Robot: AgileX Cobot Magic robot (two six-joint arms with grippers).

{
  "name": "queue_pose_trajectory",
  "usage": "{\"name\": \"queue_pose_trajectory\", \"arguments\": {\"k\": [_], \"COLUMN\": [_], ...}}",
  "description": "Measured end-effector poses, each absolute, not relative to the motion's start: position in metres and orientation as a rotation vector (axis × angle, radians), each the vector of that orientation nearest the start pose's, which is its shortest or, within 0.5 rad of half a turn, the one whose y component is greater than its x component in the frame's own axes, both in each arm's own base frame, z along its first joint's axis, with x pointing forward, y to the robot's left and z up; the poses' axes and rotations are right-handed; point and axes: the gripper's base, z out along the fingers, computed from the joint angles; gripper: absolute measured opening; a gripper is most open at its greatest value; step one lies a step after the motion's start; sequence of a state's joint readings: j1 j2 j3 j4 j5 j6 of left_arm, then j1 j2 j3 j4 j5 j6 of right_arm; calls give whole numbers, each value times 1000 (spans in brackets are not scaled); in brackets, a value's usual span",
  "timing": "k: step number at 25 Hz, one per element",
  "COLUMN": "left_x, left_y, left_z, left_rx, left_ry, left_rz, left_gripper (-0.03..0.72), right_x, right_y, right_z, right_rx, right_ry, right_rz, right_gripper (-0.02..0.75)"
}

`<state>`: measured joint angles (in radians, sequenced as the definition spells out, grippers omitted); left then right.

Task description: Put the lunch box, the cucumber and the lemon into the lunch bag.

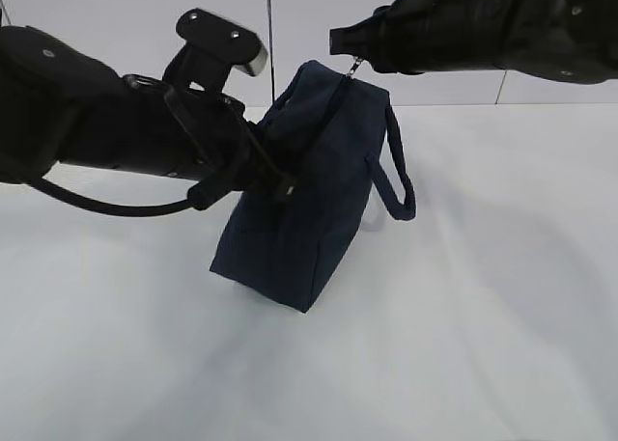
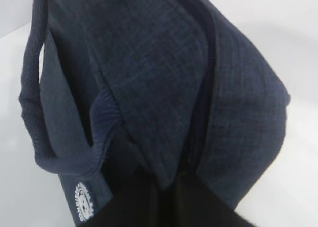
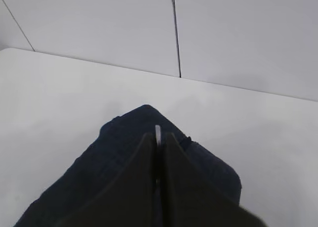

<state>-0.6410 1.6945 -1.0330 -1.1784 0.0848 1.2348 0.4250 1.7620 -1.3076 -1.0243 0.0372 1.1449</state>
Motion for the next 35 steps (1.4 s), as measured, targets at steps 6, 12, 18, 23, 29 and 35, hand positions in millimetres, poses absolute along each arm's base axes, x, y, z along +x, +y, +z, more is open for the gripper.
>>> {"name": "queue_pose_trajectory", "arguments": {"k": [6,12,18,23,29,35], "left_x": [279,265,250,248,247,244], "left_y": [-220,-211,-201,-199,-199,-200], "left_z": [230,234,235,235,235,234], "left_rx": [818,835,851,851,856,874], "left_ry": [2066,2065,2066,2066,2069,2075], "left_rz": [-436,-448,-452,-452,-457,-481], "left_gripper": [-10,-10,-10,-10,-10,6], "right_x": [391,396,399,403,407,408], "right_y": [172,174,175,176,177,178], "right_z": [276,262,262,261,248,249], "right_rx": [-269,-271,-266,-267,-249,-212], "right_ry": [1982,2015,2015,2013,2048,2042], "right_rz": [313,305,298,295,294,345], "right_gripper": [0,0,0,0,0,0]}}
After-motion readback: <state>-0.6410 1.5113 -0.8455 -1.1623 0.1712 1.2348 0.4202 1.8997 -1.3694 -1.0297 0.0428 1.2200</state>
